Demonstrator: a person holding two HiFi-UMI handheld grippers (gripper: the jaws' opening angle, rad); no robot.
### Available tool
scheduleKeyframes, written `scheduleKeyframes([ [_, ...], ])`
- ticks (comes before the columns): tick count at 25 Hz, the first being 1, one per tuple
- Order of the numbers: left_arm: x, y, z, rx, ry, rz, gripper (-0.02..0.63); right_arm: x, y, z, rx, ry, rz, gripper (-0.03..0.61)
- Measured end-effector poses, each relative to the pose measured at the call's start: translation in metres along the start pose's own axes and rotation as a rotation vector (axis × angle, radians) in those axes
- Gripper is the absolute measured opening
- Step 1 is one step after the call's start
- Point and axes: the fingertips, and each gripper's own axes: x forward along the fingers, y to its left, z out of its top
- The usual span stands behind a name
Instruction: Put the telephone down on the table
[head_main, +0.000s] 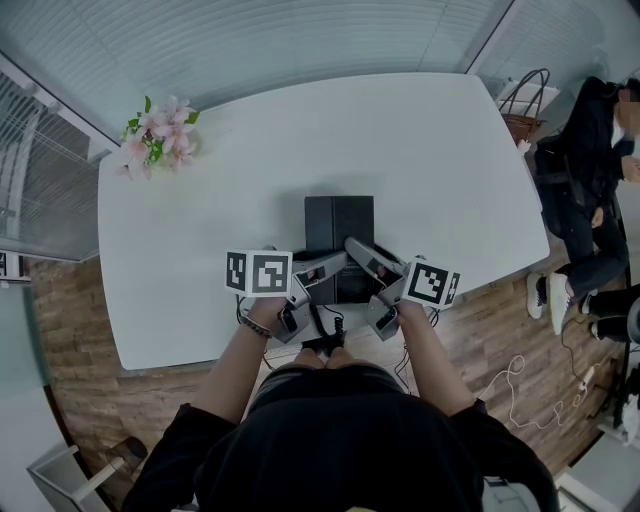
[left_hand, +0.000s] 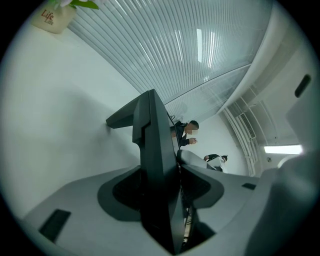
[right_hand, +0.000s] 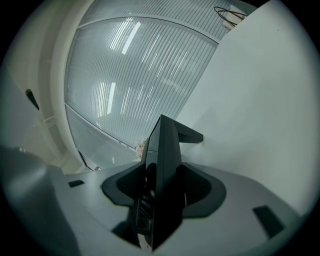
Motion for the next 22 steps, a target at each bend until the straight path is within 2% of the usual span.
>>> scheduleKeyframes([
  [5, 0.0006, 0.0011, -0.0038, 0.029, 0.012, 0.026, 0.259, -0.0016, -0.0009, -0.0025, 0.008, 0.007, 0.016, 0.215],
  [16, 0.0003, 0.0049, -0.0090, 0.015, 0.013, 0.077, 0.287, -0.0043, -0.0045, -0.0057, 0.019, 0.009, -0.002, 0.215],
  [22, -0.0001, 0.0075, -0.0096, 0.043, 0.020, 0.108, 0.308, -0.0019, 0.0015, -0.0054, 0.069, -0.023, 0.066, 0.201],
])
